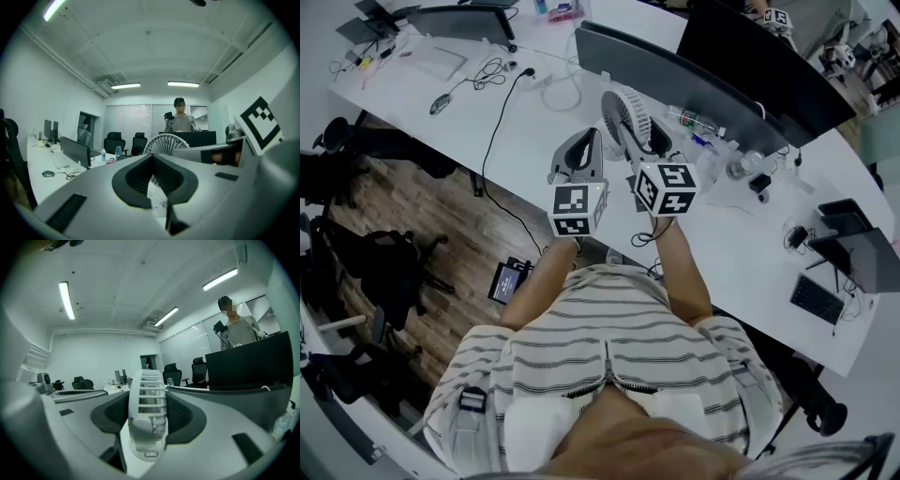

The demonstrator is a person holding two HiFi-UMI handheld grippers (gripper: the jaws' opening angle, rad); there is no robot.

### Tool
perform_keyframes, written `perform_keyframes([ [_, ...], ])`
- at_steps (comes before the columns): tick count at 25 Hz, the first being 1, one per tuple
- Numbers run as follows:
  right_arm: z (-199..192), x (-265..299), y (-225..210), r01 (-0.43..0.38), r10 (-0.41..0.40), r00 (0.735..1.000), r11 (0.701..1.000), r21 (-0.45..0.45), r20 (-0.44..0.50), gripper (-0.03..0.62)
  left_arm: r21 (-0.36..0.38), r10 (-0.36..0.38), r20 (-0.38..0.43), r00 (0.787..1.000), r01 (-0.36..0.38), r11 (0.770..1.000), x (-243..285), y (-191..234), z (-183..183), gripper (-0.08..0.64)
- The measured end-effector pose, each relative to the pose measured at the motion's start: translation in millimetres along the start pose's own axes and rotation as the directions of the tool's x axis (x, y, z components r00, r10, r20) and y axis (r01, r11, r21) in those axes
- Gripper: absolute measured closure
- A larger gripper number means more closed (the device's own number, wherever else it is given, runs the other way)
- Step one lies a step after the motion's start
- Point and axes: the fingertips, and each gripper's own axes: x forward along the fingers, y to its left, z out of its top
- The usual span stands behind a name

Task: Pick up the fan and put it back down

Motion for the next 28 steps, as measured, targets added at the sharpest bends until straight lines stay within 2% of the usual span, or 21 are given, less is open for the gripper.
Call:
perform_keyframes([
  [19,0.5,-18.7,7.5,0.018,-0.018,1.0,1.0,-0.001,0.019,0.367,0.006,-0.03,0.02,0.999,0.03,1.0,-8.4,-10.5,8.2,0.552],
  [28,-1.6,-21.0,9.6,0.012,-0.012,1.0,1.0,-0.004,0.012,0.367,0.003,-0.02,0.017,1.0,0.02,1.0,-11.8,-10.5,8.1,0.552],
])
